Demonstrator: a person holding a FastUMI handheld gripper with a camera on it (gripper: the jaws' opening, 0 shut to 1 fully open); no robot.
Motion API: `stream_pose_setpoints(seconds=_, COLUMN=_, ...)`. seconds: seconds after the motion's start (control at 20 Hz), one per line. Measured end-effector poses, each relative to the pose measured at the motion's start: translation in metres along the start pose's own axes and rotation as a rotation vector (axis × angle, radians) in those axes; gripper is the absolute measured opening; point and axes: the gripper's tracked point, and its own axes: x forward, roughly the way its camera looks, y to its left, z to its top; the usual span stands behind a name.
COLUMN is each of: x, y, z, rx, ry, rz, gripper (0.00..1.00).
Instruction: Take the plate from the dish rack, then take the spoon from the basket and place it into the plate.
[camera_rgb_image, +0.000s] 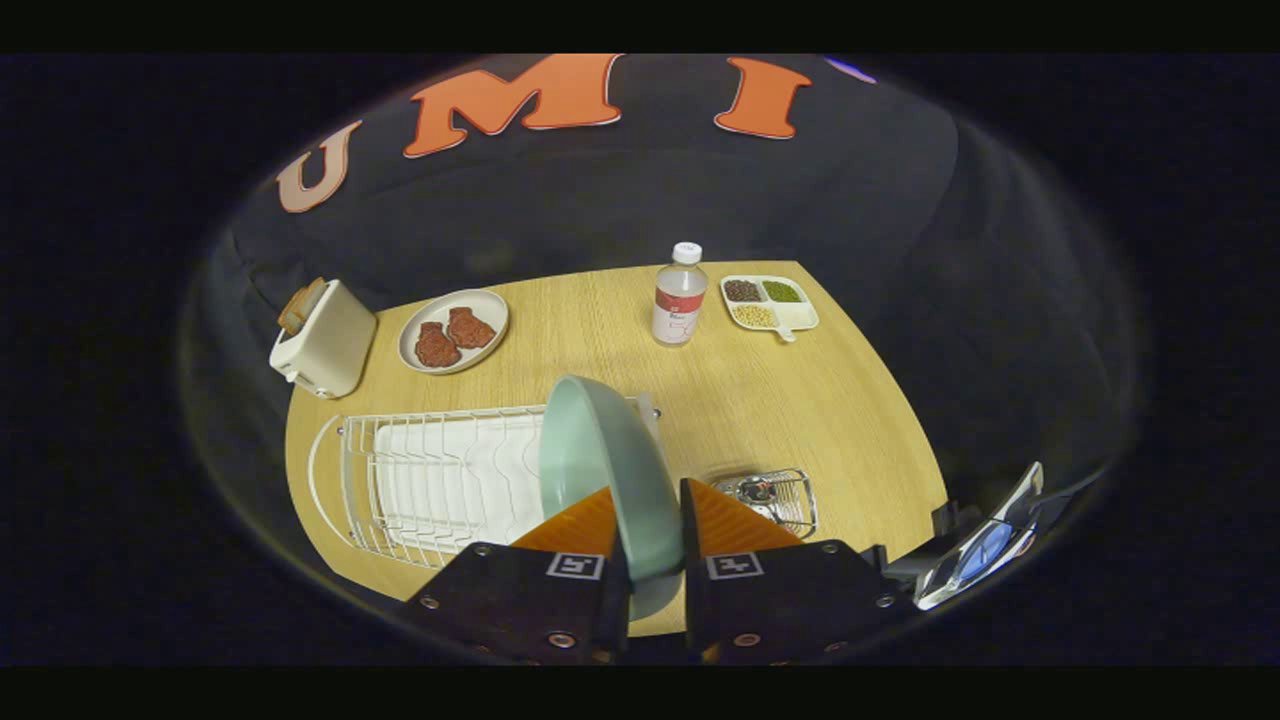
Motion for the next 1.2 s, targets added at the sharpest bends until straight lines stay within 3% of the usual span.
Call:
stream_pose_setpoints(seconds=0.35, x=-0.031, y=-0.005, z=-0.052, rx=0.096, ry=0.062, rz=0.177, gripper=0.23)
stream_pose_setpoints(seconds=1.2, x=-0.026, y=-0.015, z=-0.184, rx=0.272, ry=0.212, rz=0.489, gripper=0.23)
